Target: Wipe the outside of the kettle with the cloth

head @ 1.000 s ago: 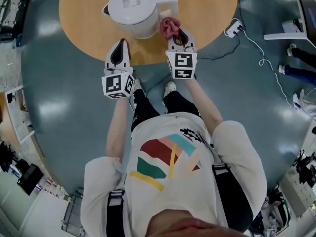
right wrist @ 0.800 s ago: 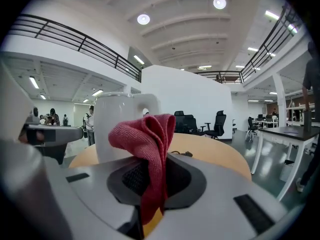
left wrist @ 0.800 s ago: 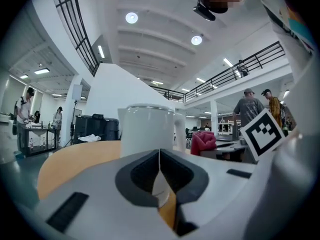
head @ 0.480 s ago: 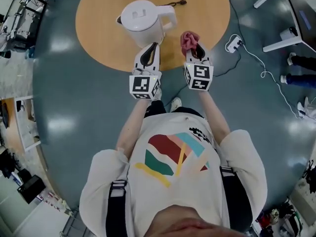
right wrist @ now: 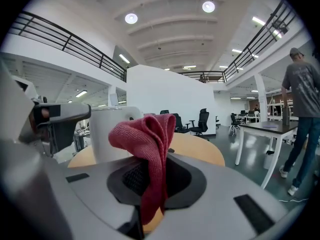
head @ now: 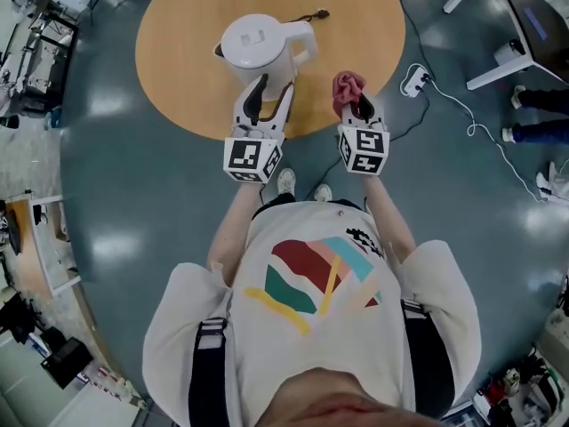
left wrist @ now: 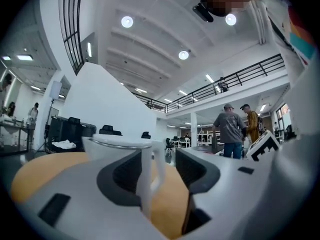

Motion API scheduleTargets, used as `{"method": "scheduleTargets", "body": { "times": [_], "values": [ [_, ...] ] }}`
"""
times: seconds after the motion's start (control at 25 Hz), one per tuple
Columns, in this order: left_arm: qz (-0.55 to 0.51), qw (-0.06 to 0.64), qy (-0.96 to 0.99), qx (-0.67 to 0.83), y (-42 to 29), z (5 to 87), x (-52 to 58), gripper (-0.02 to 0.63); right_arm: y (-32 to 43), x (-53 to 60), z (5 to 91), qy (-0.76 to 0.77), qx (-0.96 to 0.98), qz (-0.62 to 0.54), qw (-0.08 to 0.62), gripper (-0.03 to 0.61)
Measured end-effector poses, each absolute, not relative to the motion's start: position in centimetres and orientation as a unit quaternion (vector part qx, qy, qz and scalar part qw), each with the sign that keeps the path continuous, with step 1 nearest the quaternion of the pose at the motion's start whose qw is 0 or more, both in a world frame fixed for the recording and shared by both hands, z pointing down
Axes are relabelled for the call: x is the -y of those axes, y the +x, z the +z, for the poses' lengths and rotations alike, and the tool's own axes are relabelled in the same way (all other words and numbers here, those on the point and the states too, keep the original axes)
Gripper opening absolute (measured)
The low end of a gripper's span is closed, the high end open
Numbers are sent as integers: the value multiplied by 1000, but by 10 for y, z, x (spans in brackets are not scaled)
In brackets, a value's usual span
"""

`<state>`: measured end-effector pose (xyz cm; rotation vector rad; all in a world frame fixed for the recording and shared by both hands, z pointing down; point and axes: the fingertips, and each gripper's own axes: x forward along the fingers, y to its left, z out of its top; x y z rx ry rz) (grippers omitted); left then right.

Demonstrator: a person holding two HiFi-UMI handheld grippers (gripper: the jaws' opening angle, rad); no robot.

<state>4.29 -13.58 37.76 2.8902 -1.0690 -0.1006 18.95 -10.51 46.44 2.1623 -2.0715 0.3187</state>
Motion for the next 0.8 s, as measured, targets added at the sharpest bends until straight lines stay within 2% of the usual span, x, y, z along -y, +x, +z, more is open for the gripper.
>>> {"method": "scheduleTargets", "body": {
  "times": [0.2,0.4,0.64,0.8],
  "values": [
    [-24,2,929,371,-32,371,197,292,181,114,469,715,686,115,76,47],
    [4,-23,954,300,-60,362,230,442,127,129,463,689,711,107,91,48],
    [49,17,987,151,-46,374,234,446,95,143,462,671,725,109,107,48],
    [42,18,990,130,-45,373,234,446,82,143,463,662,732,98,128,47]
  ]
}}
